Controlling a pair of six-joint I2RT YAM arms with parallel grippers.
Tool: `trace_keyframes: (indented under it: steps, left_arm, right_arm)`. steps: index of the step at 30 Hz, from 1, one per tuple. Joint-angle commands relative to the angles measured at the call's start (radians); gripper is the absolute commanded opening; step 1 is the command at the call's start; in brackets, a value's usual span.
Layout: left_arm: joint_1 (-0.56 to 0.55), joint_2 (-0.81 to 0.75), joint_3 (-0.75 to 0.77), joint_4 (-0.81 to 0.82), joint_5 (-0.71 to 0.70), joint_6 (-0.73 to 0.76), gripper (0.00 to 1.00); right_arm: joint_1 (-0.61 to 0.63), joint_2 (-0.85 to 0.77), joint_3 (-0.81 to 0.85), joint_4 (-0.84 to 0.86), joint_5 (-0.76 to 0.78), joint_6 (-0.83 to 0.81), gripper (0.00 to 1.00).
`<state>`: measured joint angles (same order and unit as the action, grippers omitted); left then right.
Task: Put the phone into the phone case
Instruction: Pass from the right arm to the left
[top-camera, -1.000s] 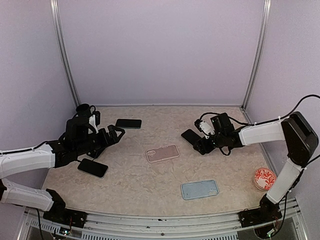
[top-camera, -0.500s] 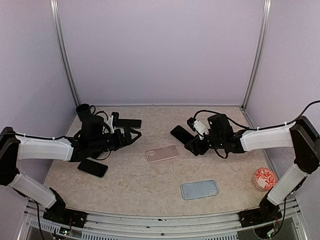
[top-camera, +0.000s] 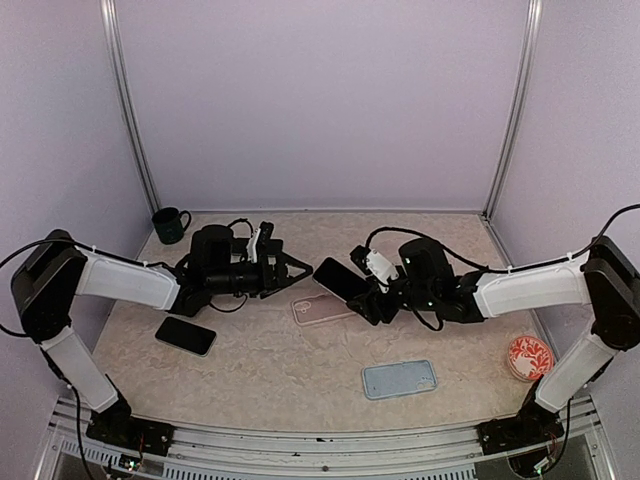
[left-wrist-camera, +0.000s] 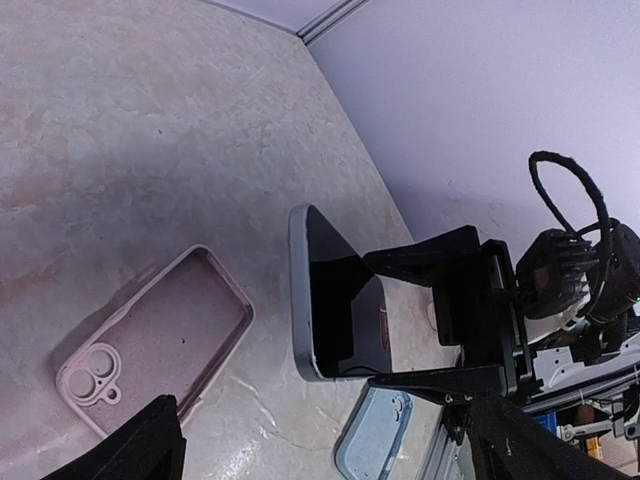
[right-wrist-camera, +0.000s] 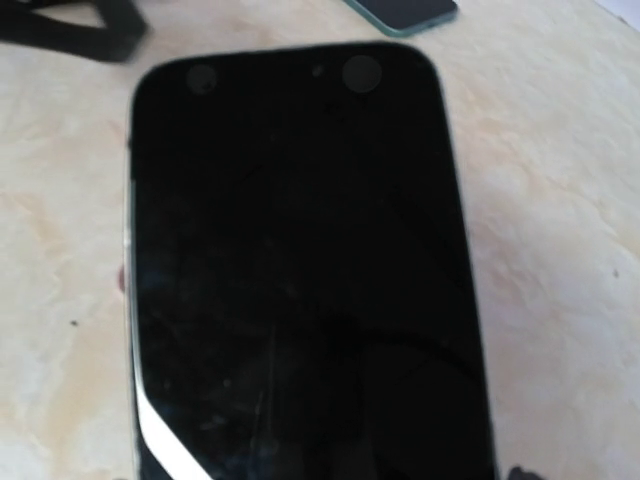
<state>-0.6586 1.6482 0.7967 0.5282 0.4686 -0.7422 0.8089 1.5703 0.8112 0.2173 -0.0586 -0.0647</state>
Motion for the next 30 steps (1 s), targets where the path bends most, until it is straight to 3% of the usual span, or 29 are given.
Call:
trace_keyframes:
  steps: [1, 13, 30]
  left_arm:
    - [-0.006, 0.053, 0.049, 0.051, 0.079, -0.022, 0.96]
    - [-0.009, 0.141, 0.102, 0.103, 0.182, -0.074, 0.9]
    - [-0.017, 0.183, 0.113, 0.147, 0.246, -0.108, 0.65]
  right_arm:
    - [0.033, -0.049, -0.016, 0.102, 0.019, -0.021, 0.55]
    - [0.083, -0.04, -0.029, 0.137, 0.035, -0.052, 0.55]
    - [0.135, -0.002, -0.005, 0.126, 0.096, -0.104, 0.55]
